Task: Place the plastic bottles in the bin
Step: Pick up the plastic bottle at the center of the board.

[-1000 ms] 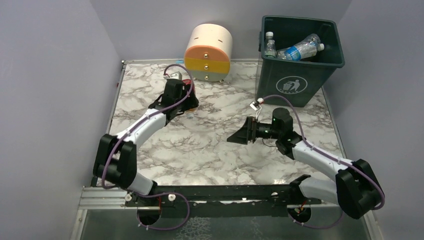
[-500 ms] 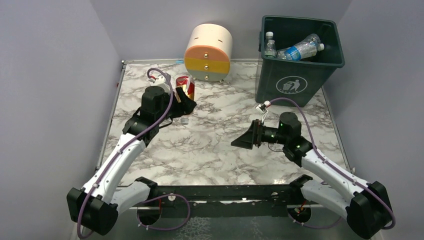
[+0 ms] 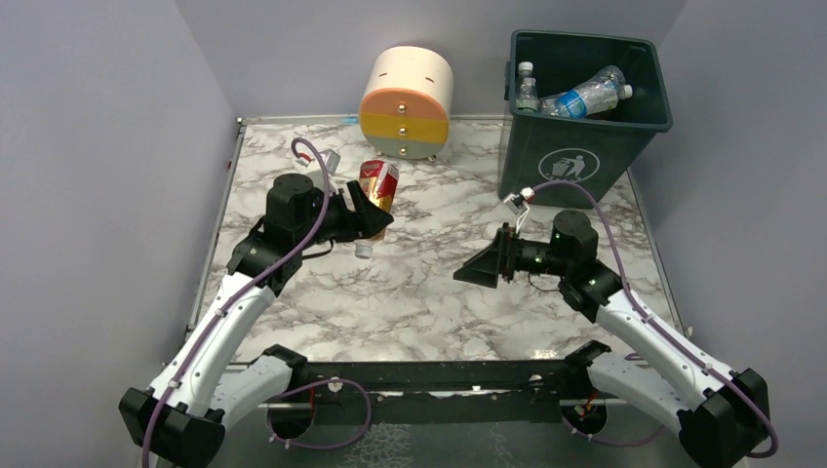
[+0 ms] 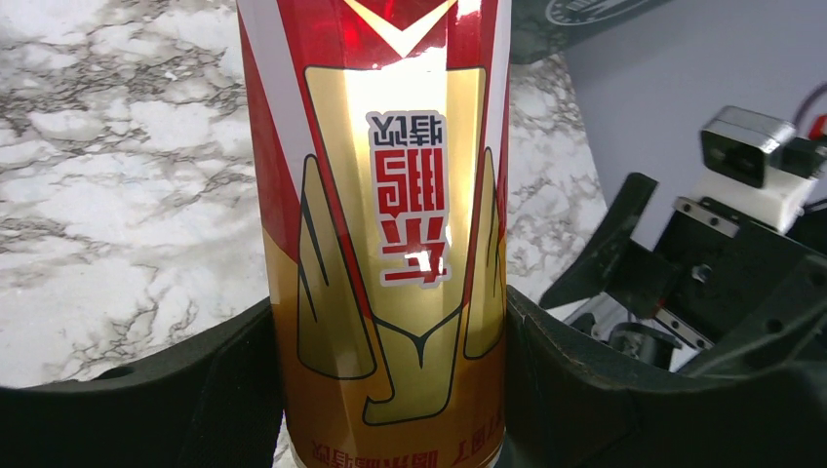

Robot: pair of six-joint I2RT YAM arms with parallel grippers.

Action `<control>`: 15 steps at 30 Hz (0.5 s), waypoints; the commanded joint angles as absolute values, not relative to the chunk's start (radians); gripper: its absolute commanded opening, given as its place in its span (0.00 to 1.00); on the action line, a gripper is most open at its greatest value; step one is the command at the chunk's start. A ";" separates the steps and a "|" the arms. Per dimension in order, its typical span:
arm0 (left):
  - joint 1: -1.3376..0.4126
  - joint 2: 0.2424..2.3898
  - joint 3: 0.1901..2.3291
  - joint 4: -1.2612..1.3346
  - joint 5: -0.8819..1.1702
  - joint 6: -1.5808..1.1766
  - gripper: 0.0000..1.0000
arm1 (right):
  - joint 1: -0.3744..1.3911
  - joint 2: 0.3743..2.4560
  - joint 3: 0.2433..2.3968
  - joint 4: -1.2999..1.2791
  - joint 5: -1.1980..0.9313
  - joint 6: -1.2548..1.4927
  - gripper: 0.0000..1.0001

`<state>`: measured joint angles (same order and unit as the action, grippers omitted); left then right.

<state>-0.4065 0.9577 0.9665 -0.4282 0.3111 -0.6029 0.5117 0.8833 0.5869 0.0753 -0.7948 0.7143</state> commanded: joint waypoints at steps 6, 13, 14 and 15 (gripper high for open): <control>-0.410 0.868 0.974 -0.398 0.484 -0.644 0.63 | 0.520 0.987 0.587 0.288 -0.886 0.843 0.99; -0.411 0.826 0.915 -0.392 0.484 -0.644 0.63 | 0.520 1.073 0.693 0.297 -0.888 0.861 0.99; -0.410 0.823 0.905 -0.397 0.479 -0.638 0.63 | 0.520 1.087 0.707 0.294 -0.885 0.858 0.99; -0.410 0.820 0.893 -0.398 0.476 -0.632 0.63 | 0.520 1.099 0.723 0.285 -0.880 0.858 0.99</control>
